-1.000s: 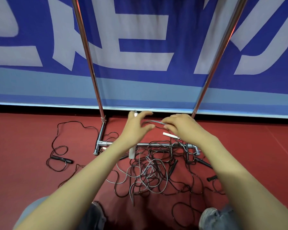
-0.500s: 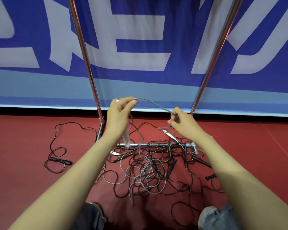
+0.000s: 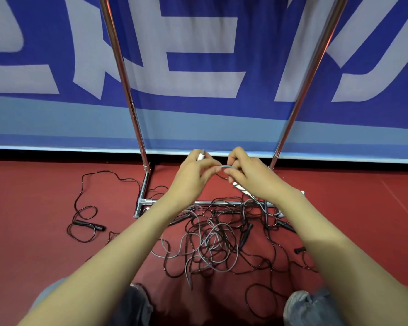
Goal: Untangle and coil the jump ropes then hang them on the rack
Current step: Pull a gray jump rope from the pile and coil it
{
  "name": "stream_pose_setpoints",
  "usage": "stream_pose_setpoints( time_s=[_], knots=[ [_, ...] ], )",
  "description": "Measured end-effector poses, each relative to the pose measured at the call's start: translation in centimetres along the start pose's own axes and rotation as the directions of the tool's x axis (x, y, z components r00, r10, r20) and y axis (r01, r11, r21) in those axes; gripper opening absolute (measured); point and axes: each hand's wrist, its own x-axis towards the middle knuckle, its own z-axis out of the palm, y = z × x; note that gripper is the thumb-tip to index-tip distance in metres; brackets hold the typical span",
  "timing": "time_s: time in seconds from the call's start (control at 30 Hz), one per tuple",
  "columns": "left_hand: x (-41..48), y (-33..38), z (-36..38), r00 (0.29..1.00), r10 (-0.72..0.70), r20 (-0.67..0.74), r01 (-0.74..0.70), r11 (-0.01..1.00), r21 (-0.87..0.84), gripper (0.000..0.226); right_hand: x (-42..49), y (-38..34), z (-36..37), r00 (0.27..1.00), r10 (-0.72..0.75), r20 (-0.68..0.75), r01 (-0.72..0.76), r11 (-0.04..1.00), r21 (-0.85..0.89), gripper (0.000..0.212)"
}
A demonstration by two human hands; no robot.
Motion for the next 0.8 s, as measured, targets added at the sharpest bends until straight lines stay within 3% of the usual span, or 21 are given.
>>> stream_pose_setpoints(
  time_s=[0.13, 0.23, 0.3, 0.4, 0.47, 0.57, 0.67, 0.8],
  knots=[
    [0.8, 1.6, -1.4, 0.94, -0.2, -0.278, 0.086, 0.924, -0.374, 0.015, -0.2, 1.8, -0.1, 0.982, 0.118, 0.151, -0.106, 0.991, -0.082, 0.011],
    [1.2, 1.2, -2.9, 0.876, -0.295, -0.382, 0.095, 0.881, -0.463, 0.019, -0.3, 4.1, 0.1, 0.94, 0.27, 0.209, -0.226, 0.951, -0.212, 0.015],
    [1.3, -0.3, -3.3, 0.867, -0.366, -0.337, 0.223, 0.892, -0.394, 0.019, -0.2, 4.7, -0.2, 0.946, 0.298, 0.129, -0.268, 0.941, -0.209, 0.009],
    [1.3, -2.6, -3.0, 0.871, -0.474, -0.128, 0.448, 0.875, -0.185, 0.063, 0.1, 4.3, -0.8, 0.979, 0.204, -0.025, -0.205, 0.962, -0.179, 0.006],
    [1.1, -2.5, -2.3, 0.9, -0.434, -0.054, 0.425, 0.897, -0.118, 0.064, 0.1, 3.2, -0.9, 0.995, 0.099, -0.033, -0.103, 0.975, -0.195, 0.004],
    [0.7, -0.6, -1.0, 0.974, -0.228, 0.001, 0.228, 0.973, -0.026, 0.041, -0.1, 1.2, -0.6, 0.998, -0.055, -0.014, 0.052, 0.986, -0.159, 0.009],
    [0.2, 0.6, -0.3, 0.988, -0.111, 0.105, 0.11, 0.994, 0.011, 0.029, -0.2, 0.1, -0.5, 0.991, -0.105, -0.078, 0.101, 0.994, -0.048, 0.01],
    [0.2, 0.8, -0.3, 0.997, -0.065, -0.052, 0.065, 0.998, 0.001, 0.016, -0.4, -0.3, -0.6, 0.998, -0.037, -0.041, 0.042, 0.992, 0.118, 0.011]
  ],
)
